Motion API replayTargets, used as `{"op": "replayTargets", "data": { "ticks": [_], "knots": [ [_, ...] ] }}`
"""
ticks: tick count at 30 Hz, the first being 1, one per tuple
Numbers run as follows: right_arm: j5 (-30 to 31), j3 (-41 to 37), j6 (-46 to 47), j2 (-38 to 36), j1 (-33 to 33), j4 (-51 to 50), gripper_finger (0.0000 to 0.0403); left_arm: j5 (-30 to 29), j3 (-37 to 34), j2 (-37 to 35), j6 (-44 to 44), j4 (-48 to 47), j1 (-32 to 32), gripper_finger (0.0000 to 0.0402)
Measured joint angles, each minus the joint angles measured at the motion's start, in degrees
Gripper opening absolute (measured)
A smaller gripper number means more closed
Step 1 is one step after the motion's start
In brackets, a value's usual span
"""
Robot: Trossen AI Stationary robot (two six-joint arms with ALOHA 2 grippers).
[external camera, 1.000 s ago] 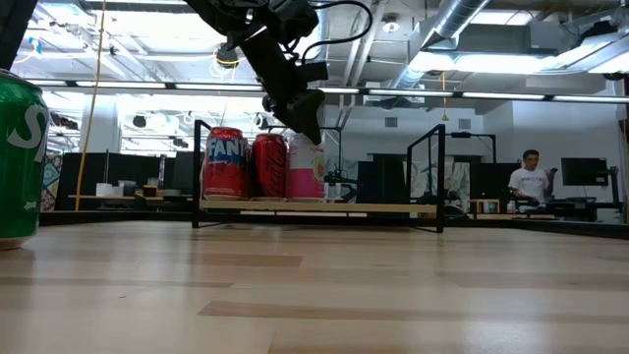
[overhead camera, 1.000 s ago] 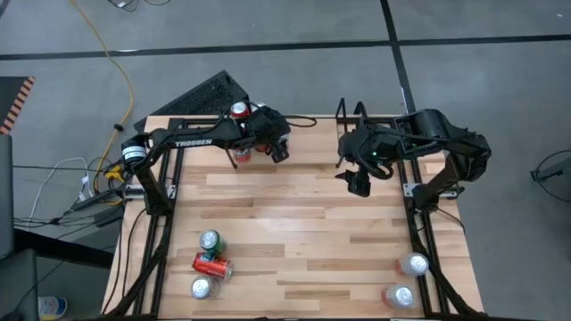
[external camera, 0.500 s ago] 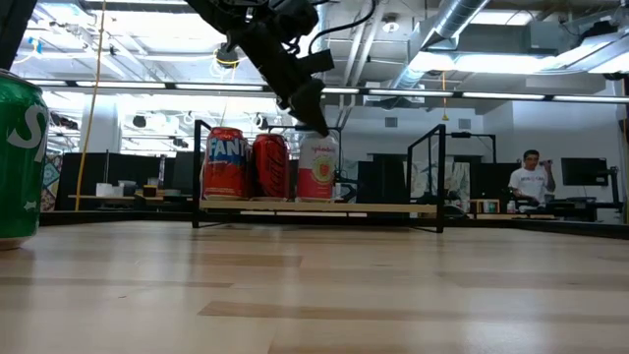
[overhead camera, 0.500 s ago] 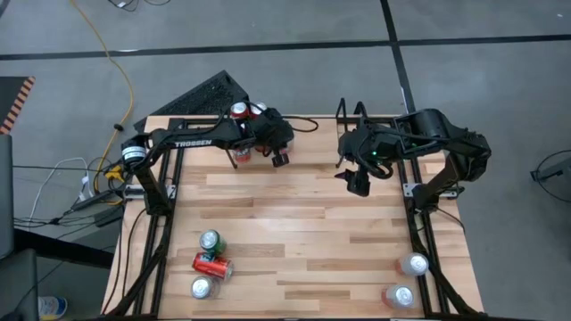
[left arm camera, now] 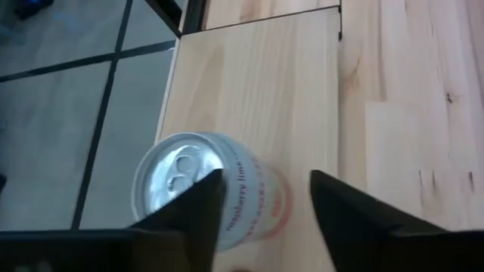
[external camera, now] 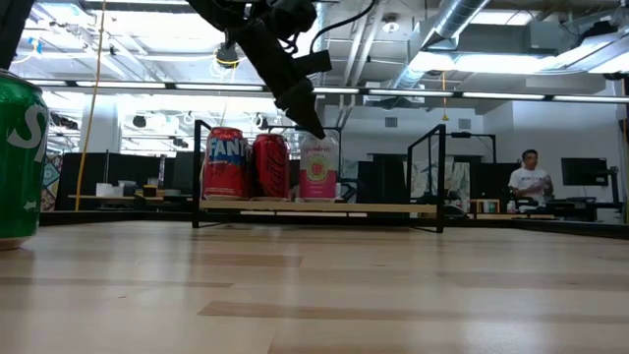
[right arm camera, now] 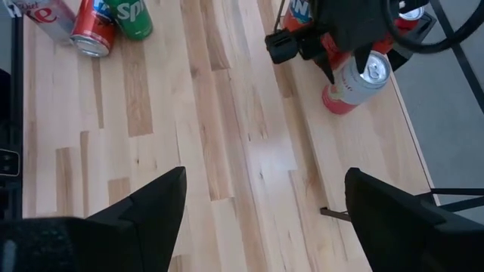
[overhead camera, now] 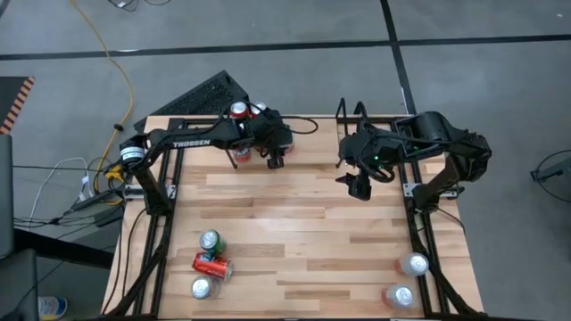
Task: Place canned beverage on shelf
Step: Put the pink white soda can on the shelf
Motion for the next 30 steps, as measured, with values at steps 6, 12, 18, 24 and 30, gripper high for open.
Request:
{"op": "replayTargets", "data": {
  "ticks": [6, 12, 18, 24, 30],
  "knots": [
    [0.0, 0.0, 0.5, 0.0, 0.2, 0.0, 0.0333, -4.5, -0.1, 0.0, 0.7, -0.5, -1.4, 0.0273],
    [0.0, 0.0, 0.5, 0.0, 0.2, 0.0, 0.0333, -9.3, -0.2, -1.6, 5.4, 0.7, -3.6, 0.029],
    [0.0, 0.0, 0.5, 0.0, 0.2, 0.0, 0.0333, -8.1, -0.1, -2.5, 11.9, 6.0, -3.0, 0.0291],
    [0.0, 0.0, 0.7, 0.0, 0.2, 0.0, 0.0333, 1.6, 0.0, -2.5, 11.0, 4.9, 2.5, 0.0291],
    [0.1, 0.0, 0.4, 0.0, 0.0, 0.0, 0.0333, 6.9, 0.0, -2.5, 11.3, 5.9, 5.8, 0.0291]
  ]
}}
